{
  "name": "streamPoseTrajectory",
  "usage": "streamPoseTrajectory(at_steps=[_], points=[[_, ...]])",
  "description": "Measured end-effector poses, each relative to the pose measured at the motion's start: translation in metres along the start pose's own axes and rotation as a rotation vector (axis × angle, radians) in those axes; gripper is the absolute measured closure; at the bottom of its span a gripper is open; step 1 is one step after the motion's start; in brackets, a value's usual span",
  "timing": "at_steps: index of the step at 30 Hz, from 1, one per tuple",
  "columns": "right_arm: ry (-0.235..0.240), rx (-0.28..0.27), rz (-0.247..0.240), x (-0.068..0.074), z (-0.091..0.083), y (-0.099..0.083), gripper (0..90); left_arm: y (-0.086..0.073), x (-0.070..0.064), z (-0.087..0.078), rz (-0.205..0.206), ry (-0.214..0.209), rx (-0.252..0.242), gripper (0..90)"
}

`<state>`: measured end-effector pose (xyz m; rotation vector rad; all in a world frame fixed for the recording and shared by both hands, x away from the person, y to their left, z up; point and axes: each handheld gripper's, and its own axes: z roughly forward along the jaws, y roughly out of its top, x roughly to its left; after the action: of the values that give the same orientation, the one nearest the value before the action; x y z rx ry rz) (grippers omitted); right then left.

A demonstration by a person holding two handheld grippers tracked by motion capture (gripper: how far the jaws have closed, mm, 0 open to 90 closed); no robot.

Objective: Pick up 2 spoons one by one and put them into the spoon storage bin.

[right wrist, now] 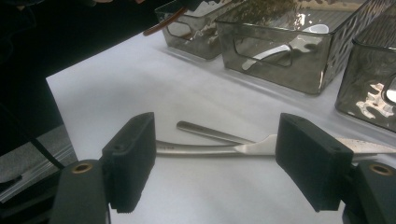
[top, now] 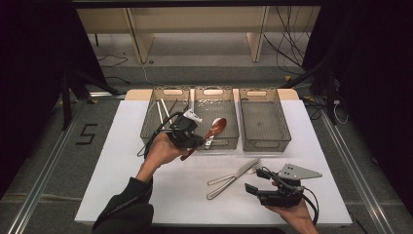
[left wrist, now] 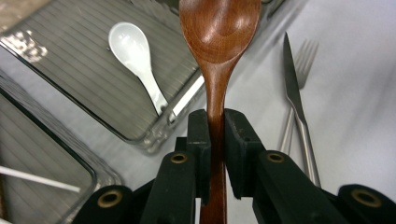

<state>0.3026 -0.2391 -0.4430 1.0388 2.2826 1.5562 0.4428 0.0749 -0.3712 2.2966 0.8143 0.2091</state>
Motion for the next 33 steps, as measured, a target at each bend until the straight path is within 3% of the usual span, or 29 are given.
streamPoseTrajectory(at_steps=[13,22,33], points=[[0.002,-0.002,-0.003,0.000,0.000,0.000,29.8,0.028,0.016,0.005,-0.045,0.029,-0.044,80.5],[0.007,-0.003,-0.003,0.000,0.001,0.000,29.8,0.039,0.027,0.017,-0.077,0.058,-0.059,80.5],[0.010,0.000,0.001,0.000,0.002,-0.001,29.8,0.048,0.040,0.022,-0.120,0.089,-0.116,80.5]])
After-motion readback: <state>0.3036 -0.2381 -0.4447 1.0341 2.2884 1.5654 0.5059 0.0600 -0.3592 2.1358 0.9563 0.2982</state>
